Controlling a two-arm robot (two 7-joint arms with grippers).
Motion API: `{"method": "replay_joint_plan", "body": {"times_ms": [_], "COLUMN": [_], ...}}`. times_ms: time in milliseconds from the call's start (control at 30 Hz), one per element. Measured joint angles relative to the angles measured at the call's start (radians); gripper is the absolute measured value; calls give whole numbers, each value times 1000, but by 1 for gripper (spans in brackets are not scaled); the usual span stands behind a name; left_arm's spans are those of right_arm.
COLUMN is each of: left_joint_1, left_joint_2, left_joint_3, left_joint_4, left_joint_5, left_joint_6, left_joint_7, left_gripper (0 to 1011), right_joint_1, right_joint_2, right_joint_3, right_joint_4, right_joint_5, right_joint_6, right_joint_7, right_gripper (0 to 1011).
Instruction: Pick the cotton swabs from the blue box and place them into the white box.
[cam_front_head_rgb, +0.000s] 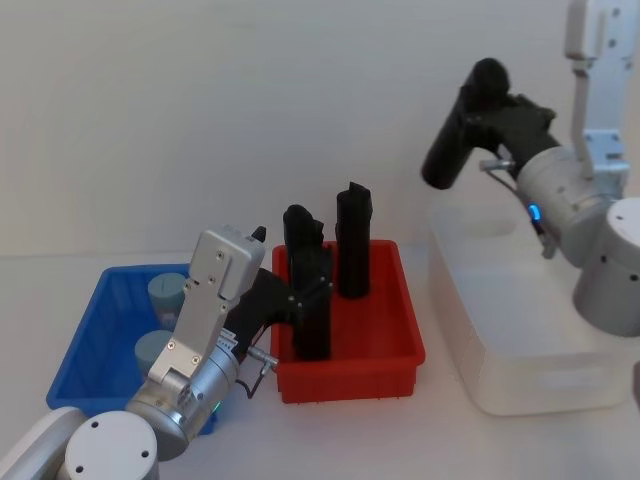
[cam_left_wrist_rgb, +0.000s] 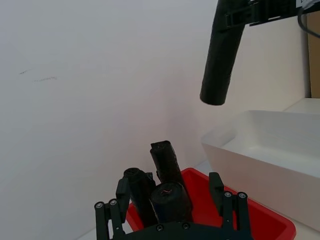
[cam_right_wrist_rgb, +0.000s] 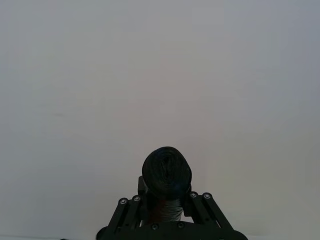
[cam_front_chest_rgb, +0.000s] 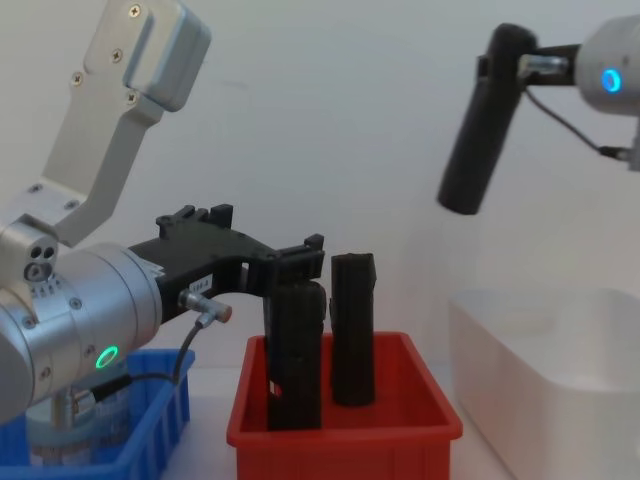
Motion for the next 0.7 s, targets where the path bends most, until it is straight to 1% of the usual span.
{"method": "replay_joint_plan", "body": {"times_ms": [167,333,533,700], "left_joint_1": [0,0,0,0], "left_joint_2": [0,0,0,0], "left_joint_3": [0,0,0,0], "left_joint_4": [0,0,0,0], "left_joint_5": [0,0,0,0], "left_joint_6": [0,0,0,0], "left_joint_7": [0,0,0,0], "left_gripper": [1003,1003,1003,1003], "right_joint_1": [-19,-43,-60,-68], "right_joint_2": [21,40,51,55], "right_joint_3": [19,37,44,45], "right_joint_4": [-16,-18,0,36], "right_joint_5": [-14,-29,-44,-61], "right_joint_6": [-11,-11,1,19], "right_joint_7": [-36,-67,-79,-73], "right_gripper": [353,353,353,353]}}
